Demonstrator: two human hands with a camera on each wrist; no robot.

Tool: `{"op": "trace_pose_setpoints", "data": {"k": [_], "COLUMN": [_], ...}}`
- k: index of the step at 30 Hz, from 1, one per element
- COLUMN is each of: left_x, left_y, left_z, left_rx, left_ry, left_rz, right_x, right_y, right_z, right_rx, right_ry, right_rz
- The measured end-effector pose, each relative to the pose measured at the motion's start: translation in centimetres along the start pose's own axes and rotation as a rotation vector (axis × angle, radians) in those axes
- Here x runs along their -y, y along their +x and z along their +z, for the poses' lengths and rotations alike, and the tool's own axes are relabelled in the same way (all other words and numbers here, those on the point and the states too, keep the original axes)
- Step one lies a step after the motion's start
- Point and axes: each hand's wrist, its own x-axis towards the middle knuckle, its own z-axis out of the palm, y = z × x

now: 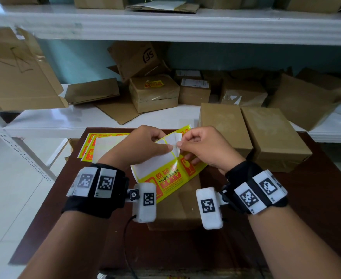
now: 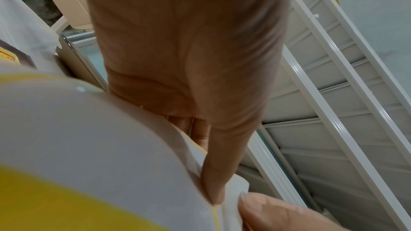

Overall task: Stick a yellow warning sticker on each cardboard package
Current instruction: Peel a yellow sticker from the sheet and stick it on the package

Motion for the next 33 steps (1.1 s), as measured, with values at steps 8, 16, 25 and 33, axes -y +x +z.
{"op": "trace_pose_setpoints", "data": {"k": [8, 16, 25, 33], "left_x": [0.2, 0.1, 3.5, 4.7], "left_y": [0.1, -0.1, 0.1, 0.8], "left_z": [0.0, -0.3, -3.2, -2.7], "left_rx": [-0.015, -0.021, -0.072, -0.004], "left_ry": [0.019, -0.004, -0.184, -0.361], "left_rz": [-0.024, -0.049, -0.208, -0.370], "right_x": [0.0, -0.2, -0.1, -0.4], "right_y": [0.1, 0.1, 0.2, 0.3], "right_z": [-0.2, -0.3, -0.9, -1.3], "right_rx": [-0.001, -0.018, -0.121, -0.214], "right_ry": [0.019, 0.058, 0.178, 0.257], "right_rz": [0.016, 0.043, 0.064, 0.093]}}
